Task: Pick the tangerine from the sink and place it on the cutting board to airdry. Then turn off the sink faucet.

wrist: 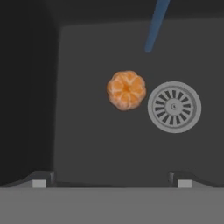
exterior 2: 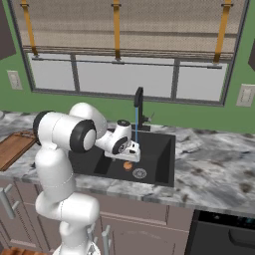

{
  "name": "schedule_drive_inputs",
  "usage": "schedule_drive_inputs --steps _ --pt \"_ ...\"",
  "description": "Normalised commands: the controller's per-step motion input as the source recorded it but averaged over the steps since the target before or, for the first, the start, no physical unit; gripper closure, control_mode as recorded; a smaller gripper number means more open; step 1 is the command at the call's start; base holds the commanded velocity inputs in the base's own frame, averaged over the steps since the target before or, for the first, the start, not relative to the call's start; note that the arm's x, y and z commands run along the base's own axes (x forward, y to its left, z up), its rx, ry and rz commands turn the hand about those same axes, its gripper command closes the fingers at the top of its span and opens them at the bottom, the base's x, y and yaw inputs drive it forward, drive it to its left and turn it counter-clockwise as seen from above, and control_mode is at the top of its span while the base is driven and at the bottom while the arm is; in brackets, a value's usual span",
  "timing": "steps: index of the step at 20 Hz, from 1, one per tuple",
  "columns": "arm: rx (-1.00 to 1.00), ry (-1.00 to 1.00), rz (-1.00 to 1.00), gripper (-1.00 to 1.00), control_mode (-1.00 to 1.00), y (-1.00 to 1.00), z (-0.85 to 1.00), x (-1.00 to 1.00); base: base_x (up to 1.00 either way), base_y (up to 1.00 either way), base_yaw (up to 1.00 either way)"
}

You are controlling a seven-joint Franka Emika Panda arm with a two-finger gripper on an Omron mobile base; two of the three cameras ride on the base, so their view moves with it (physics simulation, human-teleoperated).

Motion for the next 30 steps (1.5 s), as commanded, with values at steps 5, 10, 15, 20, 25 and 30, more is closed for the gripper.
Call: schedule_drive_inputs --steps 5,10,15,20,25,30 --pt "0.0 0.0 0.0 -1.0 -1.0 0.0 -0.17 0.15 0.0 0.0 0.0" --pt "0.0 0.0 0.0 -1.0 -1.0 0.0 -0.18 0.15 0.0 0.0 0.0" --pt "0.0 0.0 0.0 -1.0 -1.0 0.0 -0.2 0.17 0.0 0.0 0.0" --pt "0.0 0.0 0.0 -1.0 -1.0 -0.03 -0.18 0.18 0.0 0.0 0.0" --pt "0.0 0.0 0.0 -1.0 -1.0 -0.02 -0.19 0.15 0.0 0.0 0.0" --pt "0.01 0.0 0.0 -1.0 -1.0 -0.03 -0.2 0.13 0.0 0.0 0.0"
